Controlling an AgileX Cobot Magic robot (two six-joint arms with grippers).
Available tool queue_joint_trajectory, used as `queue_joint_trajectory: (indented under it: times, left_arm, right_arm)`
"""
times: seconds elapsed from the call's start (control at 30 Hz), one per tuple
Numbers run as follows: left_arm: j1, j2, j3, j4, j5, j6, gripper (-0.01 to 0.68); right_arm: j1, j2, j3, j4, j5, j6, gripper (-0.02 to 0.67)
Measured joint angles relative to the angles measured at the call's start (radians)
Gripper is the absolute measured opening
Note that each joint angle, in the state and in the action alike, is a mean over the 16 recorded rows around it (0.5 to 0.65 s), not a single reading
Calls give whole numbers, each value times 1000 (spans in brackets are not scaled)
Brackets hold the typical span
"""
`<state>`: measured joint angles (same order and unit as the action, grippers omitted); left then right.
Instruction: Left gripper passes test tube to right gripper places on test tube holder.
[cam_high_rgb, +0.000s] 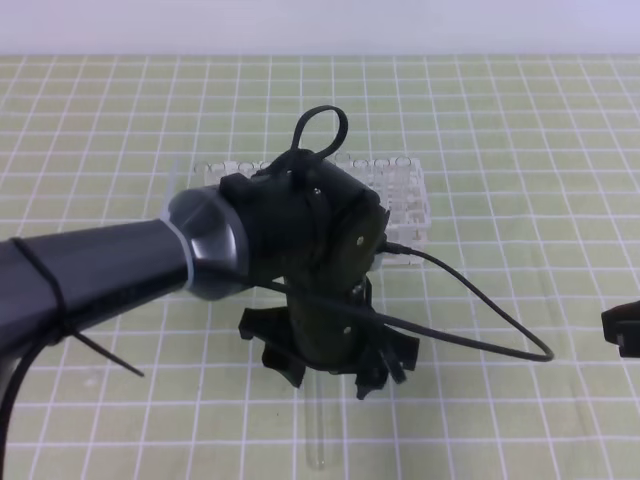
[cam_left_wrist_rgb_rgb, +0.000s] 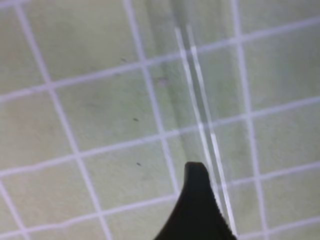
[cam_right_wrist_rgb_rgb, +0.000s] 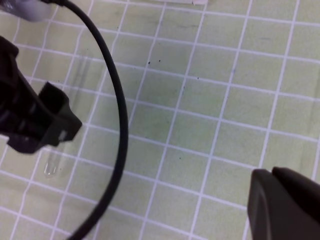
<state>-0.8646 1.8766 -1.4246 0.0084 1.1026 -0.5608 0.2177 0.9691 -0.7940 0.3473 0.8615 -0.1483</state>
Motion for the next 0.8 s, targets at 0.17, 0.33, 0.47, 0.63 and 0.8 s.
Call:
queue_joint_trajectory:
  times: [0.17, 0.33, 0.47, 0.63, 0.8]
  left_arm:
    - [-8, 19, -1, 8, 7, -21, 477]
    - [-7, 44, -1, 2, 19, -22, 477]
    - [-7, 65, -1, -6, 22, -19, 476]
    - [-7, 83, 0, -14, 16, -16, 476]
    - [-6, 87, 1, -17, 2, -13, 476]
  right_arm:
    - [0, 0, 0, 1, 5, 0, -16]
    - [0, 0, 0, 2, 10, 0, -16]
    - [0, 0, 0, 3, 14, 0, -16]
    - [0, -1, 0, 3, 16, 0, -16]
    - [0, -1, 0, 5, 16, 0, -16]
